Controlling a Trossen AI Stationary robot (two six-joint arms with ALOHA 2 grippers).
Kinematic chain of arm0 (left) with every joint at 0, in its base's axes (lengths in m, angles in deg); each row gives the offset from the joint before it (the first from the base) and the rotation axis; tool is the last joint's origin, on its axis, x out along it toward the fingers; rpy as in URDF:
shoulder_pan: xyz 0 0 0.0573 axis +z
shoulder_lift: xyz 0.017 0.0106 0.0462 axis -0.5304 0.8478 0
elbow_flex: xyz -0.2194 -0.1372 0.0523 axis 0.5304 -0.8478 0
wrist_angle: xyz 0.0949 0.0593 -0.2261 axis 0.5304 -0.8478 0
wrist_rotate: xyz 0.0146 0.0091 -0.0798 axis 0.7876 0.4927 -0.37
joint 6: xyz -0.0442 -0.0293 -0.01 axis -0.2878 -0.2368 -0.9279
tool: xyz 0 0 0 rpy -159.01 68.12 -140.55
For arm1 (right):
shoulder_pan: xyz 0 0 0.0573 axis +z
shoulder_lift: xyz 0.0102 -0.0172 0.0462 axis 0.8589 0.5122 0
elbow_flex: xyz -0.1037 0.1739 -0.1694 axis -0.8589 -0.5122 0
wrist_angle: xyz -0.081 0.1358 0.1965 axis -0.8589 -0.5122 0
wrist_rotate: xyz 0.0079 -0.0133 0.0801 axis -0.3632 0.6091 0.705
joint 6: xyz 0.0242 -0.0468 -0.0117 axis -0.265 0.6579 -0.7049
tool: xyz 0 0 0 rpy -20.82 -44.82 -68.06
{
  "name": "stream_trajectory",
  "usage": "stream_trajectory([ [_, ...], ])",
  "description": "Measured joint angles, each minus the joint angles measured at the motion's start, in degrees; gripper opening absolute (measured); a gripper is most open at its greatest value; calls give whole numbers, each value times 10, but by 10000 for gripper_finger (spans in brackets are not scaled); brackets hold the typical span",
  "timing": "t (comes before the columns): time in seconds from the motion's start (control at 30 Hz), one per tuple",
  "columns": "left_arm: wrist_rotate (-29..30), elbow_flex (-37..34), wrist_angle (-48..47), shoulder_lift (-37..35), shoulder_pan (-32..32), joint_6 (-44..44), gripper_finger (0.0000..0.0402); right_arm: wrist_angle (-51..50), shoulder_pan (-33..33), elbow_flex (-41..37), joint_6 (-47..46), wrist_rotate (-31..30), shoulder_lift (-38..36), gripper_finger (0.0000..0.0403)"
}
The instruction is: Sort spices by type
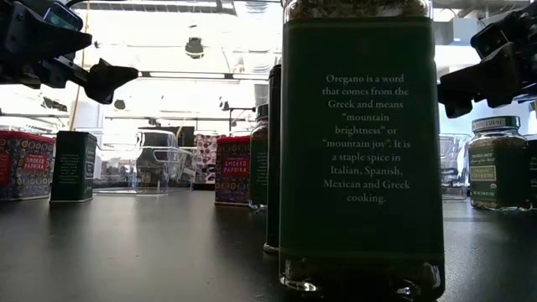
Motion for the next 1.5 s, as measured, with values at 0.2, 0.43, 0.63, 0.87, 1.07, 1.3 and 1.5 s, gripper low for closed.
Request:
stream_trajectory([
  [0.2, 0, 0, 0, 0, 0, 0, 360, 0, 0, 0, 0, 0, 0, 207],
  [0.43, 0, 0, 0, 0, 0, 0, 360, 0, 0, 0, 0, 0, 0, 207],
  [0.63, 0, 0, 1, 0, 0, 0, 360, 0, 0, 0, 0, 0, 0, 207],
  [0.87, 14, 0, 8, 0, 0, -76, 360, 0, 0, 0, 0, 0, 0, 207],
  [1.07, 56, 2, 19, 0, 0, -153, 360, 0, 0, 0, 0, 0, 0, 207],
  [1.3, 175, 22, 15, 0, 0, -154, 360, 0, 0, 0, 0, 0, 0, 207],
  [1.5, 343, 24, 48, 0, 0, -116, 360, 0, 0, 0, 0, 0, 0, 207],
])
